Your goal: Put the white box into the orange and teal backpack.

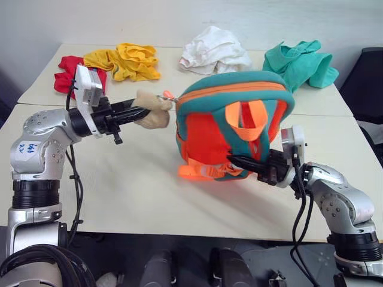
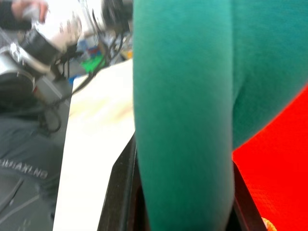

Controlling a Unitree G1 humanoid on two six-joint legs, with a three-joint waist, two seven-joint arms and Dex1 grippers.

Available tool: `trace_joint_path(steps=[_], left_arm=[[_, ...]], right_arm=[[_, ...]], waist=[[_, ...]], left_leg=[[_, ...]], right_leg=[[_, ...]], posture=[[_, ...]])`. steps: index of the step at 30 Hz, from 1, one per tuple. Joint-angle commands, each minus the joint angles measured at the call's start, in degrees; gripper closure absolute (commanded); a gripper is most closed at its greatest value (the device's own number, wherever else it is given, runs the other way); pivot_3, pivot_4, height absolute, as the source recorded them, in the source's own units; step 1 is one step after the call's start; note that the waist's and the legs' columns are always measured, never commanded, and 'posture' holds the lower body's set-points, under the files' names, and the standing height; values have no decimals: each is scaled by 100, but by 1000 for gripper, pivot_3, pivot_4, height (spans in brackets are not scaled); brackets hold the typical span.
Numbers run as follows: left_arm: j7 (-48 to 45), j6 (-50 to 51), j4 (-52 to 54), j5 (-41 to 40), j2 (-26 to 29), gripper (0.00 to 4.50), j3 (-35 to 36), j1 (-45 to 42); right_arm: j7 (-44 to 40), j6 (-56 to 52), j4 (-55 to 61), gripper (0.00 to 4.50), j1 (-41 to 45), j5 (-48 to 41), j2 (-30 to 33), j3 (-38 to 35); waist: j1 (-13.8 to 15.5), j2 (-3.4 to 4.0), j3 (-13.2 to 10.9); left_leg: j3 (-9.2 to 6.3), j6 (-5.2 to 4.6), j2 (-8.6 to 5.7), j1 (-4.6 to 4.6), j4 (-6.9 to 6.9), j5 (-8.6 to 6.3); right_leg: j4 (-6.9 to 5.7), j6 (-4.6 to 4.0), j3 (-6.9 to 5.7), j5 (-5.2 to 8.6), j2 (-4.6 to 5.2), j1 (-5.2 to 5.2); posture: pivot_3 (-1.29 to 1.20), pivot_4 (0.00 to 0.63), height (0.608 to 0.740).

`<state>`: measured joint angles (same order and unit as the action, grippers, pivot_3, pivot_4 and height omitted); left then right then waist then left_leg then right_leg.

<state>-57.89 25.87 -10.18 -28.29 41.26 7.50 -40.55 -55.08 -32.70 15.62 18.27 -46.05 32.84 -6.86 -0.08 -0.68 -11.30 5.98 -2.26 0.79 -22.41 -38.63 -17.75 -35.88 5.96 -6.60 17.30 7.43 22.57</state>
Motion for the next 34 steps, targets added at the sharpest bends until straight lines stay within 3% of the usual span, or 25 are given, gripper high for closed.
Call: trace_joint_path(steps=[1, 8, 12, 15, 18, 24, 28, 34], left_arm=[[-50, -302, -97, 554, 111, 4018, -382, 291], [-235, -220, 107, 578, -411, 4018, -936, 644], [-351, -276, 352, 654, -422, 4018, -1041, 958], [-456, -317, 632, 397, -114, 3071, -526, 1385], [-711, -372, 896, 194, 435, 2109, 130, 2146], [-640, -523, 1017, 170, 974, 133, 1164, 3358], [-771, -748, 1260, 133, 1136, 58, 1646, 4060], [-656, -1384, 1335, 328, 1043, 58, 1798, 4311]], right_arm=[[239, -123, 260, 4163, 142, -421, -49, -365], [460, -277, 320, 4163, 183, -620, -60, -422], [496, -243, 261, 4163, 150, -432, 32, -363], [280, -153, 213, 3222, 3, -236, 305, -473], [-379, 269, 57, 2248, -484, 248, 976, -668], [-1233, 1713, -968, 90, -1263, 1214, 1739, -1284], [-1945, 2756, -2066, 32, -1397, 1490, 2011, -1651], [-2432, 4180, -3172, 32, -1084, 1957, 1891, -1463]], waist=[[-11, 0, 0], [20, 0, 0], [6, 0, 0], [-12, 0, 0], [-26, 0, 0], [10, 0, 0], [15, 0, -1], [-15, 9, -3]], left_leg=[[3, 0, 1, 0, 2, 0], [5, -1, 1, -3, 3, 0], [5, -2, 1, -2, 8, 0], [7, -1, 2, -2, 11, 0], [11, 0, 6, 2, 25, -1], [21, -3, 3, 16, 40, -4], [14, -4, 2, 16, 43, -14], [18, 5, 4, 31, 47, -13]], right_leg=[[1, 0, 0, 0, 2, 2], [2, 0, 13, 0, 8, 5], [4, 0, 30, 0, 12, 5], [4, 0, 33, 0, 13, 8], [11, -1, 38, 1, 14, 11], [34, -2, 40, 1, 23, 5], [38, -2, 39, 1, 30, 1], [36, -5, 45, 2, 29, -1]], posture=[[0, 150, 740], [0, 150, 740], [0, 150, 740], [0, 150, 740], [0, 150, 740], [0, 150, 740], [0, 150, 740], [0, 150, 740]])
